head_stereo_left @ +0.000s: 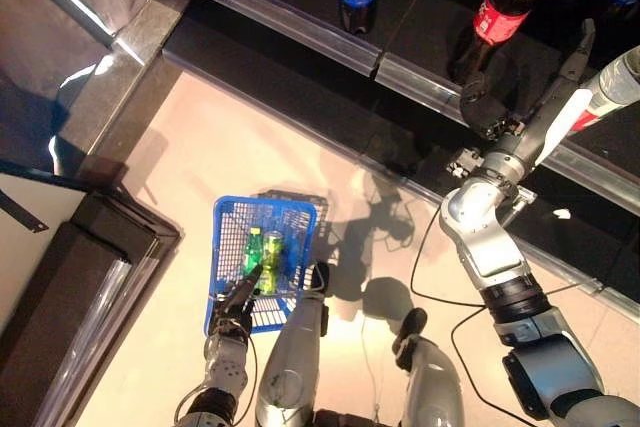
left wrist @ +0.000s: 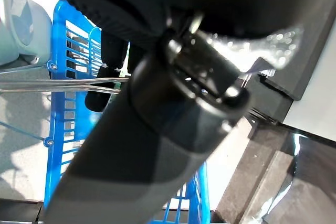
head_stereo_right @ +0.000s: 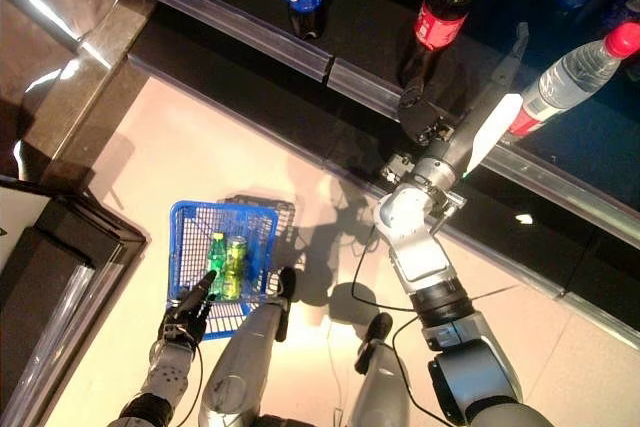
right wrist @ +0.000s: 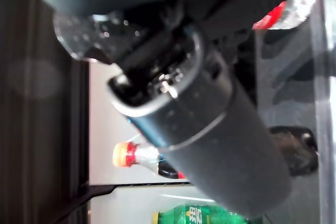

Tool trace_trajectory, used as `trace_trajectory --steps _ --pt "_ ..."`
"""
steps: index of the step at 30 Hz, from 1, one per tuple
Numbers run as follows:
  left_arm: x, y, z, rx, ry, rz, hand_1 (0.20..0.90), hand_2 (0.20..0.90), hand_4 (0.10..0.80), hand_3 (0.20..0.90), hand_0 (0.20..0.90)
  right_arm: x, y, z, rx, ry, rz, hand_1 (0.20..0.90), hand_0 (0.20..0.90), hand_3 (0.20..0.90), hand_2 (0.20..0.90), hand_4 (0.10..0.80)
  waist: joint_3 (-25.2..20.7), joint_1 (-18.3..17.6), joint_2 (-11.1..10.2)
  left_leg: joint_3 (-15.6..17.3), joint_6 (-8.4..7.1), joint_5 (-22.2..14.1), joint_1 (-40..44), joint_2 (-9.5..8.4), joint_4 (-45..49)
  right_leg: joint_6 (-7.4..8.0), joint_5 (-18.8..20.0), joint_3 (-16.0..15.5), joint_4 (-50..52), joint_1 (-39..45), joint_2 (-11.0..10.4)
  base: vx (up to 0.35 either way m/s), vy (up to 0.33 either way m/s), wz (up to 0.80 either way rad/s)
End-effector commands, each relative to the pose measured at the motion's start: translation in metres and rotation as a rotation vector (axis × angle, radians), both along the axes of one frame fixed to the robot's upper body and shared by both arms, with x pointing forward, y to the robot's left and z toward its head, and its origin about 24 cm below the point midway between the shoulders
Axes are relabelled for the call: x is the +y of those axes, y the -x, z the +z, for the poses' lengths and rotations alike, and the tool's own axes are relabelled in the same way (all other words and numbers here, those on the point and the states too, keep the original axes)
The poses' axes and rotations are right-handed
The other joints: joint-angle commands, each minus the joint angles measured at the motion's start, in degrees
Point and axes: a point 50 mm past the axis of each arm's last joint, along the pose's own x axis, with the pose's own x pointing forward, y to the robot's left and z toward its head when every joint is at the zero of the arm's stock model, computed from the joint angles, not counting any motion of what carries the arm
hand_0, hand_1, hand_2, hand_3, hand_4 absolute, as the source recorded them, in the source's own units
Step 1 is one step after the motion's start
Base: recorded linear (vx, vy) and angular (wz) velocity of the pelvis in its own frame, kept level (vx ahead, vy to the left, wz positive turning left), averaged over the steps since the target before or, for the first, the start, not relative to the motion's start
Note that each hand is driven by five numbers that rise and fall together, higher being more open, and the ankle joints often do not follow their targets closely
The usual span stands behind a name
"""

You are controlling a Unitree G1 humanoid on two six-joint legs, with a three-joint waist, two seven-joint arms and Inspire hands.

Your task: Pick up the drink and place into the basket.

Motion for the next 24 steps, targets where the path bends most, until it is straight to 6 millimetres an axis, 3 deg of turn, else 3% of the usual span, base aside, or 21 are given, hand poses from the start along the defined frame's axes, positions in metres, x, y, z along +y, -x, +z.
trace_trajectory --steps 1,10,16,24 --pt "0.027 0.04 -0.012 0.086 -0.142 -0.01 0.3 0.3 0.1 0.2 0.3 0.004 0.012 0.075 -0.335 -0.035 0.061 0.9 0.9 0.9 0.9 0.8 -0.6 -0.7 0.8 -4.4 -2.65 2.2 -5.6 0.22 2.8 -3.23 1.6 -0.2 -0.3 1.3 -0.4 0.0 0.0 0.0" --pt "0.023 0.027 -0.004 0.053 -0.143 -0.023 0.3 0.3 0.1 0.2 0.3 0.0 0.006 0.088 -0.337 -0.109 0.09 0.9 0.9 0.9 0.9 0.8 -0.6 -1.1 1.4 -4.0 -1.83 2.1 -7.5 -0.56 2.4 -2.84 2.5 1.0 0.4 -3.0 -0.7 0.0 0.0 0.0" --pt "0.022 0.023 -0.002 0.047 -0.151 -0.04 0.3 0.3 0.1 0.2 0.3 -0.006 0.005 0.109 -0.373 -0.047 0.042 0.9 0.9 0.9 0.9 0.8 -0.6 -0.8 1.6 -4.0 -1.43 1.3 -8.7 -1.05 3.1 -2.51 2.5 1.6 1.2 -5.1 -0.8 0.019 0.002 0.0" --pt "0.025 0.015 0.005 0.022 -0.166 -0.054 0.3 0.3 0.1 0.2 0.3 -0.005 -0.003 0.126 -0.357 -0.107 0.163 0.9 0.9 0.9 0.9 0.8 -0.6 -0.3 1.5 -3.7 -0.71 0.4 -10.9 -1.26 4.9 -2.65 2.1 2.0 4.0 -8.8 -0.8 0.008 -0.002 -0.01"
